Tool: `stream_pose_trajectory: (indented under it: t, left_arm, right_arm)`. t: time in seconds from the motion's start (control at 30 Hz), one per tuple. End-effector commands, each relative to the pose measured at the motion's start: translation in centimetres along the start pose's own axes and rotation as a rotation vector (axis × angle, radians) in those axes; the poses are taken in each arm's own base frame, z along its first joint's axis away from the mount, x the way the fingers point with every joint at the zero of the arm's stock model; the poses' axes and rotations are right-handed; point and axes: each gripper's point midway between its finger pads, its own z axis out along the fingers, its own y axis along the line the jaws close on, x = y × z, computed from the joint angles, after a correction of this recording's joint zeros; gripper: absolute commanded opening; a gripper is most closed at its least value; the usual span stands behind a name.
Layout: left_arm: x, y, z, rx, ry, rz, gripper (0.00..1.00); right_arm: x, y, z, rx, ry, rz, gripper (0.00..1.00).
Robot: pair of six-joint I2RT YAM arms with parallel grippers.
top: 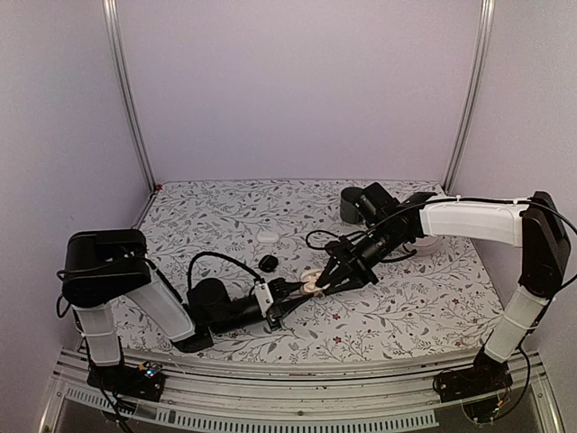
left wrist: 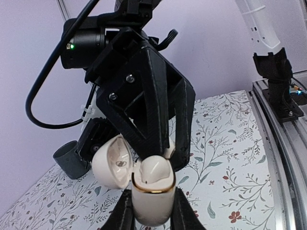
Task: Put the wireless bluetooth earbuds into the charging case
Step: Insert the right earbud into the right side groove of the charging case.
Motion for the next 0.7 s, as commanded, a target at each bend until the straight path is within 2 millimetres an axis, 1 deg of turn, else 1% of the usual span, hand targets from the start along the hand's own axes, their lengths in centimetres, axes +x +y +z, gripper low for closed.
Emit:
stream_pose_trajectory:
  t: [0.0, 0.23, 0.33, 0.4, 0.47, 0.67]
  left_arm:
    - [-7.6, 1.6, -0.5, -0.079, -0.311, -0.030, 0.00]
    - [-7.5, 1.8, -0.3, -0.077, -0.313, -0.065, 0.00]
    - [-7.4, 2.0, -0.2, -0.079, -0.312, -0.081, 0.00]
    - [-7.2, 2.1, -0.2, -0.079, -0.311, -0.089, 0.00]
    - [-7.2, 2.1, -0.1, -0.078, -0.312, -0.095, 0.00]
    - [-7.2, 2.3, 0.1, -0.077, -0.316, -0.116, 0.00]
  right_arm:
    - [-0.2, 0.6, -0.9, -0.002, -0.062, -0.057, 0.27]
    - [0.0, 1.2, -1.4, -0.004, -0.082, -0.105, 0.30]
    - [0.2, 1.4, -1.6, -0.006, -0.088, -0.129, 0.34]
    - [0.4, 0.7, -1.4, 0.003, -0.082, -0.122, 0.36]
    - [0.6, 0.4, -1.4, 0.006, -0.077, -0.127, 0.37]
    - [1.0, 0.3, -1.6, 0.008, -0.083, -0.160, 0.40]
